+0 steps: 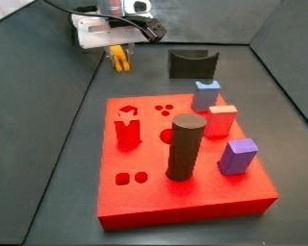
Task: Pick up the square-circle object. Move up. Rotate the square-circle object. Place the square-circle object on the fixture. Regrasp the square-circle object. Move to above the board. Insert the square-circle object.
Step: Pick up the square-circle object.
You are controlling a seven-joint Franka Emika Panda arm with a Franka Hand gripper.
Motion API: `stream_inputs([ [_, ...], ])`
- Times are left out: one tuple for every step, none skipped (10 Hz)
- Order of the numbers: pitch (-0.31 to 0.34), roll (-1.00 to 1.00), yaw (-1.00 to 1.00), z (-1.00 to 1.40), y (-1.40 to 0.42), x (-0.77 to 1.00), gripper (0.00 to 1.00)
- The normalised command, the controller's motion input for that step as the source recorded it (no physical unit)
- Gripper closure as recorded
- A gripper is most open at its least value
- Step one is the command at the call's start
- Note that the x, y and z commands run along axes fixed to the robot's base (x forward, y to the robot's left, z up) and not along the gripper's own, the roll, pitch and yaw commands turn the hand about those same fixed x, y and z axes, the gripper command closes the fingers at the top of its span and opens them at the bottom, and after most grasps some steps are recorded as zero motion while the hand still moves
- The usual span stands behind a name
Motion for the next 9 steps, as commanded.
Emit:
stream_inputs([
  [0.0,0.0,0.0,0.0,0.0,0.0,1.0],
  [0.0,0.0,0.0,0.0,0.0,0.0,1.0],
  [0.0,0.0,0.0,0.0,0.0,0.0,1.0],
  [0.0,0.0,0.0,0.0,0.0,0.0,1.0],
  [0.0,0.0,0.0,0.0,0.0,0.0,1.0],
  [0.0,0.0,0.0,0.0,0.0,0.0,1.0],
  [0.0,0.0,0.0,0.0,0.0,0.0,1.0],
  [0.0,0.0,0.0,0.0,0.0,0.0,1.0],
  [0.0,0.0,0.0,0.0,0.0,0.0,1.0],
])
